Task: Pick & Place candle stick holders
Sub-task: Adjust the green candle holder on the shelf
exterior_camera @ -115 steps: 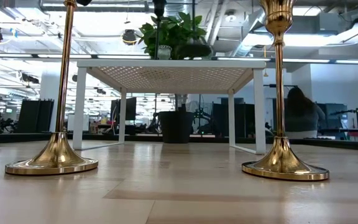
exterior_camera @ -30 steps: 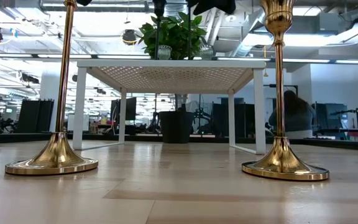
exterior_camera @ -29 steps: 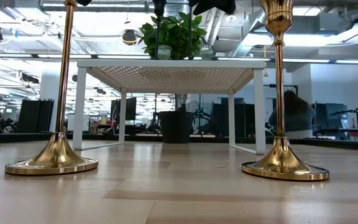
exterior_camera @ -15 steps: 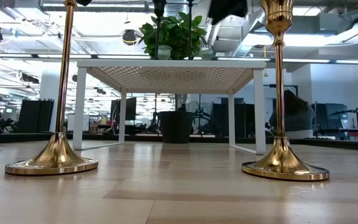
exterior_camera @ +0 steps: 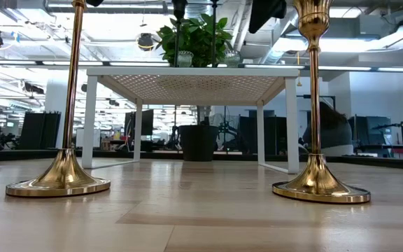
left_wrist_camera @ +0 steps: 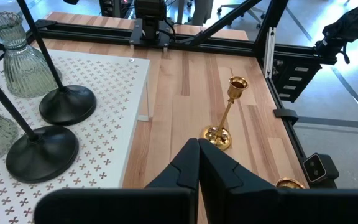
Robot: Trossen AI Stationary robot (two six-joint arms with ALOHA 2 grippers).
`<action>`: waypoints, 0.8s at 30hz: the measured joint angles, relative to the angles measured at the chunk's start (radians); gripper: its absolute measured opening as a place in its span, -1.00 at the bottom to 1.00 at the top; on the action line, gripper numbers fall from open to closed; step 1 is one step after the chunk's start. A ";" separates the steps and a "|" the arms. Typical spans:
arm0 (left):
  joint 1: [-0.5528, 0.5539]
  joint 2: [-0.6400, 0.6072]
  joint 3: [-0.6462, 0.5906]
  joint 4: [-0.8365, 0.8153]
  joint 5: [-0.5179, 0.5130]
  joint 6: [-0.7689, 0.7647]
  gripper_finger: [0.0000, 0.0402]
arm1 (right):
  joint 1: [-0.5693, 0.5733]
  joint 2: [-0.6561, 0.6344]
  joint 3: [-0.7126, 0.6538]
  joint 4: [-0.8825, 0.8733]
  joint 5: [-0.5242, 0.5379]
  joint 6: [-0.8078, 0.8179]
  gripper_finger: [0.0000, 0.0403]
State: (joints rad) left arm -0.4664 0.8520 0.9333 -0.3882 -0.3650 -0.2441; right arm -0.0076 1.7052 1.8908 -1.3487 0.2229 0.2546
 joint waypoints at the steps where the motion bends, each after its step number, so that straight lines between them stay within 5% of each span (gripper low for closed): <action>1: 0.000 0.000 0.000 0.000 0.000 0.000 -0.99 | -0.002 0.001 -0.001 0.001 0.002 -0.001 -0.98; 13: 0.000 0.000 0.000 0.000 0.000 0.000 -0.99 | -0.016 0.003 -0.164 0.127 0.034 -0.052 -1.00; 24: 0.000 0.000 0.000 -0.001 0.000 0.000 -0.99 | -0.035 -0.033 -0.179 0.170 0.132 -0.081 -1.00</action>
State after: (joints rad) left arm -0.4667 0.8520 0.9333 -0.3889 -0.3649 -0.2440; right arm -0.0425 1.6724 1.7119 -1.1787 0.3549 0.1734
